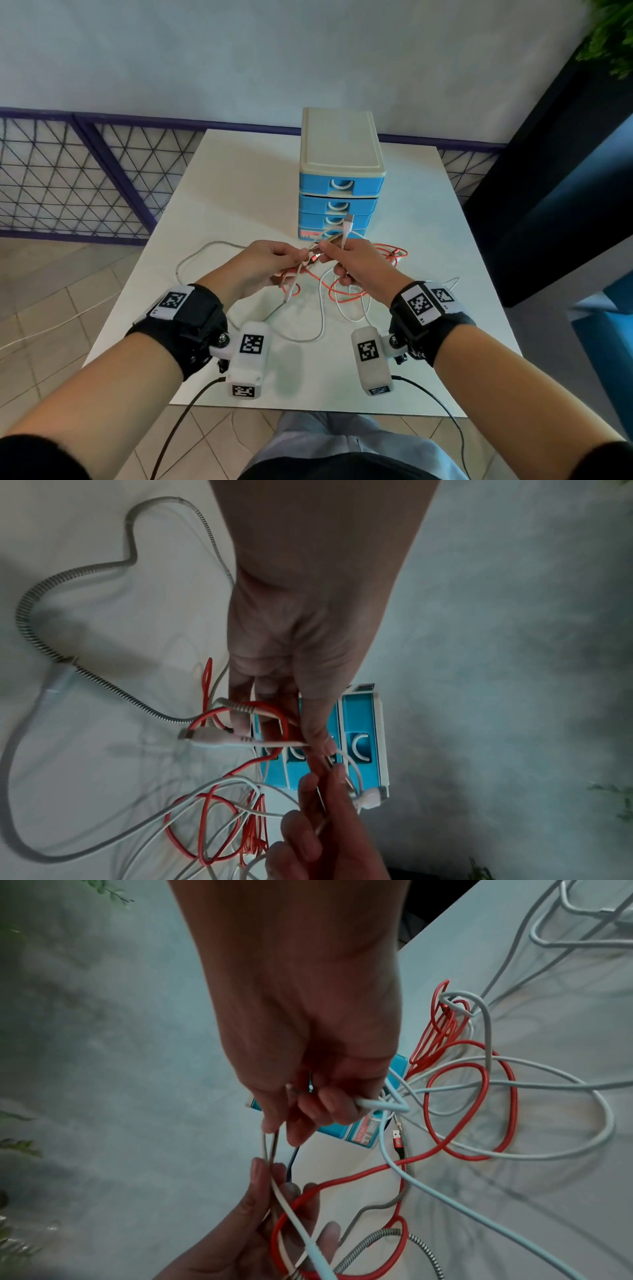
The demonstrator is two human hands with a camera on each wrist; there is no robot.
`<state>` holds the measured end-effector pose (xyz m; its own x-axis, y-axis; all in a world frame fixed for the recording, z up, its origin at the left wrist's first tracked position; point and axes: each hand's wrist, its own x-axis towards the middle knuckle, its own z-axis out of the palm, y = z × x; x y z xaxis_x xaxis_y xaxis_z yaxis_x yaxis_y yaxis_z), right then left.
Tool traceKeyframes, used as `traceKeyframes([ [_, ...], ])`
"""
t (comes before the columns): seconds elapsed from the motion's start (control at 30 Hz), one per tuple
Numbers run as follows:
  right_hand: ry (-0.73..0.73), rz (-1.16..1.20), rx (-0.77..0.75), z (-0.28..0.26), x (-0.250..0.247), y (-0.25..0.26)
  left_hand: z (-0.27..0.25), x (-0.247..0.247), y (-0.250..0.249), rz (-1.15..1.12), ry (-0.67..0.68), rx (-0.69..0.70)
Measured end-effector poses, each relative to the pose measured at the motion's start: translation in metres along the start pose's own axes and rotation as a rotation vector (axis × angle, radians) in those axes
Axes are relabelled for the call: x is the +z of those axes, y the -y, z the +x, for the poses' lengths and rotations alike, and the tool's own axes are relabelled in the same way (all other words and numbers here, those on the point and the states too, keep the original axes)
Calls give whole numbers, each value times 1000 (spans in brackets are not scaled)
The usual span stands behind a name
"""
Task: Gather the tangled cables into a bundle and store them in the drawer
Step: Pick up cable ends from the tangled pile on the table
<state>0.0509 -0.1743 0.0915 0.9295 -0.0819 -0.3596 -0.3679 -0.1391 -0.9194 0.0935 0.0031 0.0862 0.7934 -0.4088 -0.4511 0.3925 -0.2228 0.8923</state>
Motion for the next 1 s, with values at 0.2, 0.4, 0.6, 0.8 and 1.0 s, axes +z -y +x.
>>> traceKeyframes([
  [0.2, 7, 228, 35, 2, 4, 3, -2, 3, -3, 27, 54, 49],
  [0.4, -36, -264, -126, 9, 13, 18, 6, 5, -32, 252, 9, 131],
  [0.6, -39, -283, -154, 7, 1, 10, 9, 7, -54, 178, 39, -14],
  [0.8, -48, -246, -131, 10, -5, -2, 19, 22, -36, 436, 174, 15],
  [1.0, -77, 148, -123, 9, -17, -3, 39, 3, -10, 978, 207, -43],
])
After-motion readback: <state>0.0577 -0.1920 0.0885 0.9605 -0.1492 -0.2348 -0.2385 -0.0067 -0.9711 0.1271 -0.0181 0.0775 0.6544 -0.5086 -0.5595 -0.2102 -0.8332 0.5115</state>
